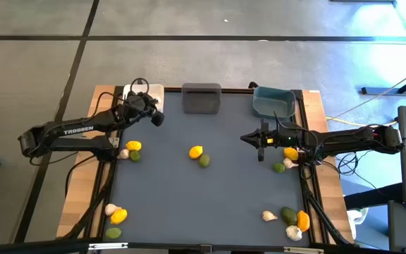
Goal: Sort produce into baskets
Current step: Put the garlic into the white bin
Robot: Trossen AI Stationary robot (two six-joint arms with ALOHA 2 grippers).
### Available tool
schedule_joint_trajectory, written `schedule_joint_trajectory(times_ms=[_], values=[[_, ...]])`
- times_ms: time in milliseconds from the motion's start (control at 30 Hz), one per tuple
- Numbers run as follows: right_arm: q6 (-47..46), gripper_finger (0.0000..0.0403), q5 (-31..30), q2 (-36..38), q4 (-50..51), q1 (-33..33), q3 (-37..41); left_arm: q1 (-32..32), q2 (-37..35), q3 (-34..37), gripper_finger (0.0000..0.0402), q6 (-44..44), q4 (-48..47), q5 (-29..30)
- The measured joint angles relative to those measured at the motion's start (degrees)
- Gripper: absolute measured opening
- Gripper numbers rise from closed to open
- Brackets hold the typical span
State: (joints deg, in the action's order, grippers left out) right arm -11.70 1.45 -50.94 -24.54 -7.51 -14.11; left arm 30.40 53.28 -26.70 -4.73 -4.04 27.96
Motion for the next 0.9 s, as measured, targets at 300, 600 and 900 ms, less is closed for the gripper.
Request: schedule_joint_trajectory(times_ms=[300, 600, 900], values=[[0.0, 0.0014, 0.0, 0.0, -0.4, 0.0, 0.0, 6.5, 0.1, 0.0, 0.0006, 0.1, -0.1, 0.0], [0.0, 0.0014, 0.0, 0.0, -1.2, 0.0, 0.0, 11.4, 4.8, 0.0, 0.0006, -2.3, -0.1, -0.5], [0.0, 0.0014, 0.0, 0.0, -1.1, 0.0, 0.0, 14.1, 11.1, 0.1, 0.0006, -7.8, -0.1, -0.8]])
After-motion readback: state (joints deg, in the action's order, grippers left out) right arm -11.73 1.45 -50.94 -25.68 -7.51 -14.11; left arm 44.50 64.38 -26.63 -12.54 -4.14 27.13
